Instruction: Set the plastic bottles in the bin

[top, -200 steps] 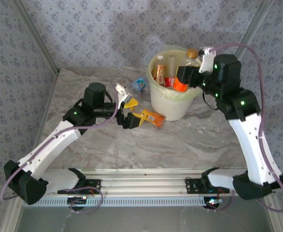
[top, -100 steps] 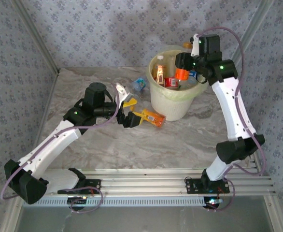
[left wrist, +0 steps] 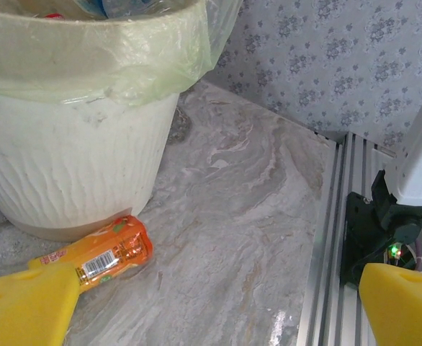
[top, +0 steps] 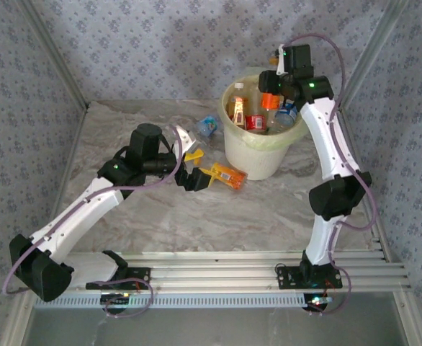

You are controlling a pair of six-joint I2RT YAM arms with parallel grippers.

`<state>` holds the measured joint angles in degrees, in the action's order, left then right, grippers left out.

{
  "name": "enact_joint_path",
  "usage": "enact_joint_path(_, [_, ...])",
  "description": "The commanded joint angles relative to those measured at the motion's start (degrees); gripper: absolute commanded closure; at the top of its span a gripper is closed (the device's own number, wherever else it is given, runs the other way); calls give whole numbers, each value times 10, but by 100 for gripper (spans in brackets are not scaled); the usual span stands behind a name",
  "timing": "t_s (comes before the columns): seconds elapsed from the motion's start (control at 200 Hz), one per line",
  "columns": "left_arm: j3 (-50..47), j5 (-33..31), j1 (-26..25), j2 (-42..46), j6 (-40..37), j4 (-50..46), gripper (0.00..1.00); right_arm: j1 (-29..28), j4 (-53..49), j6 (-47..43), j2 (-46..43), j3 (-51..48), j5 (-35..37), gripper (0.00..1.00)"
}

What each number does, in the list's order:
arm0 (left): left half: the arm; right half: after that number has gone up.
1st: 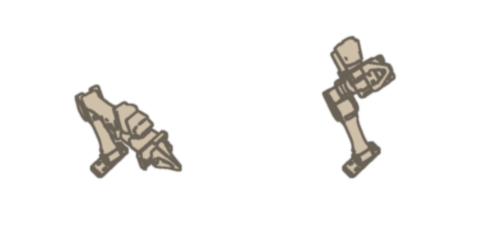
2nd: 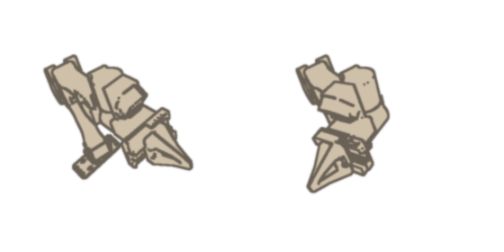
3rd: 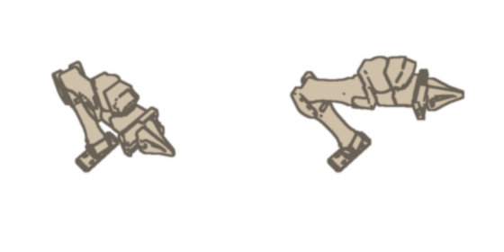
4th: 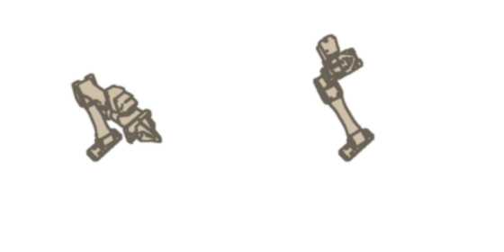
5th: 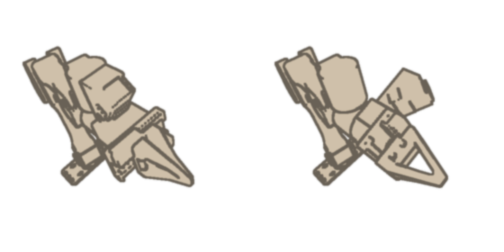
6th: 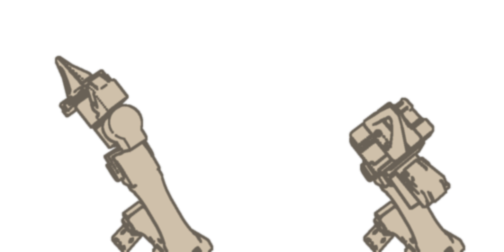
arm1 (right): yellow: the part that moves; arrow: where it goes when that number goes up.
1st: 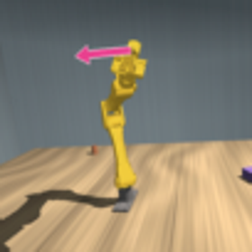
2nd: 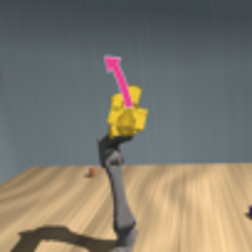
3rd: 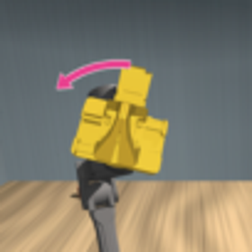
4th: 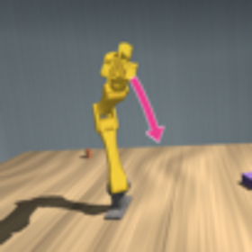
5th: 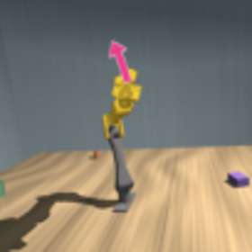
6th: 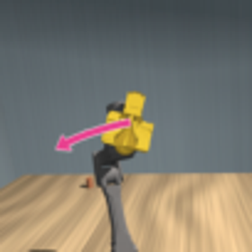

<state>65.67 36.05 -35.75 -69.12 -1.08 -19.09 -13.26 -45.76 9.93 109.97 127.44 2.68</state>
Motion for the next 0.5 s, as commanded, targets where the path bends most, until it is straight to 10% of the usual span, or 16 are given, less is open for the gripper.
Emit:
enact_joint_path(0.0, [8, -8, -3, -6, -17, -7, 0, 5, 30, -32, 19, 15, 69, 50])
enact_joint_path(0.495, [2, -27, -3, -24, -25, -13, 0, -10, 111, -55, -1, -89, 108, 36])
